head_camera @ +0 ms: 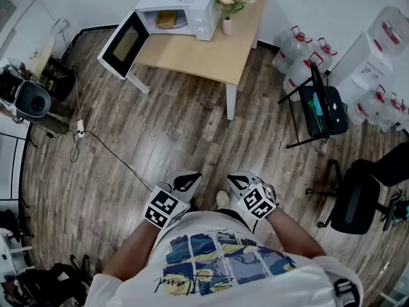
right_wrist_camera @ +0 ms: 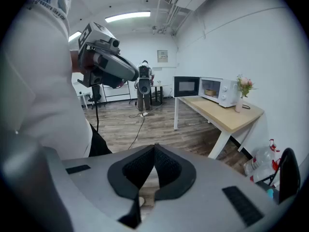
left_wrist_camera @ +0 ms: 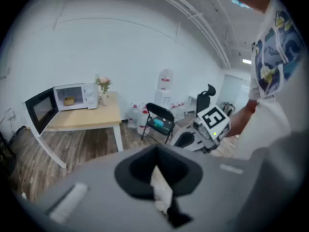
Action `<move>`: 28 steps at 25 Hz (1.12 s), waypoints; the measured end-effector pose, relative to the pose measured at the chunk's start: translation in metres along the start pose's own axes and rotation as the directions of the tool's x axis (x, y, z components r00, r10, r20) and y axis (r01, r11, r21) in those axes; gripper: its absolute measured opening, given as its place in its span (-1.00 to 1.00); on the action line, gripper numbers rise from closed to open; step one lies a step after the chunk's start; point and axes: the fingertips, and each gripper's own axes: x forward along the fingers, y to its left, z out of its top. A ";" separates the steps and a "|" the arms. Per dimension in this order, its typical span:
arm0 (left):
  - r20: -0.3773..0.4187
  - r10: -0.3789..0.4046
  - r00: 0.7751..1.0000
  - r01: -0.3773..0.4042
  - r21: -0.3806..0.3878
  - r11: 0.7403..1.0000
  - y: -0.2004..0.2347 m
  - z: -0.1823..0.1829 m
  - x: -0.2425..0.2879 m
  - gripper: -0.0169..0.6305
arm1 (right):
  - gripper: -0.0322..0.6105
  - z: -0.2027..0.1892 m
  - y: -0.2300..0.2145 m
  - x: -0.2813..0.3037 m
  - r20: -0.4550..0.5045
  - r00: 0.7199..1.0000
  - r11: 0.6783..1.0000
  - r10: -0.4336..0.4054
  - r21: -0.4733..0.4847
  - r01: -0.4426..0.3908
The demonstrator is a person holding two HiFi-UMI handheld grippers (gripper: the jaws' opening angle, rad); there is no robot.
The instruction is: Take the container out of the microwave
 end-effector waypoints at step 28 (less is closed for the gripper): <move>0.162 0.080 0.984 -0.051 -0.175 0.983 0.369 -0.073 -0.173 -0.92 | -0.87 0.277 -0.066 0.274 -0.090 0.986 0.967 -0.142 -0.224 0.119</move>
